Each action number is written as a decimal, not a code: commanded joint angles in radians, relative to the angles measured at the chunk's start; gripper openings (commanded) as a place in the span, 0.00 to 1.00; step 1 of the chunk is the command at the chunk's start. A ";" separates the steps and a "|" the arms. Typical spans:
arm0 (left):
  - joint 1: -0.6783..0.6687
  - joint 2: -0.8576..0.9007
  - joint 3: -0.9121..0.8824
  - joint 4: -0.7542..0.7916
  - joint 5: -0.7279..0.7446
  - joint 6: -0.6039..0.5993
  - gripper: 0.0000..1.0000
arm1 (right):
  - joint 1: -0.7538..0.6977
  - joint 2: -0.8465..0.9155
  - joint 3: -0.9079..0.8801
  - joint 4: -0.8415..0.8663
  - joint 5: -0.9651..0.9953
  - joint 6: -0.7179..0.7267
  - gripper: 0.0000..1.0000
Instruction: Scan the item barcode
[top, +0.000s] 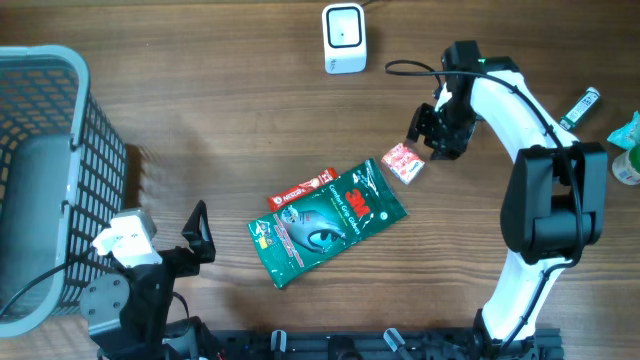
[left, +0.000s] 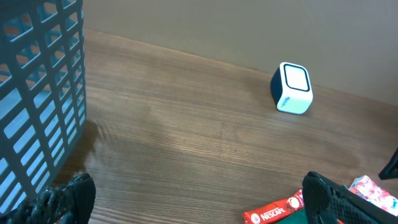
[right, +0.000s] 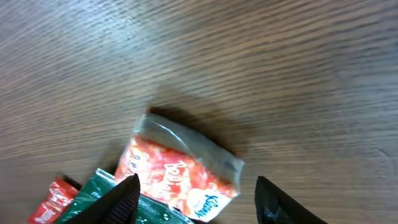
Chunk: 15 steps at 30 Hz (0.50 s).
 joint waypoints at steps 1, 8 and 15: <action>0.006 -0.005 -0.002 0.003 -0.005 -0.010 1.00 | 0.000 0.007 0.017 -0.032 0.038 -0.018 0.59; 0.006 -0.005 -0.002 0.003 -0.006 -0.010 1.00 | -0.001 -0.066 0.017 -0.252 0.169 -0.022 0.60; 0.006 -0.005 -0.002 0.003 -0.005 -0.010 1.00 | 0.000 -0.457 -0.137 -0.194 0.378 0.270 1.00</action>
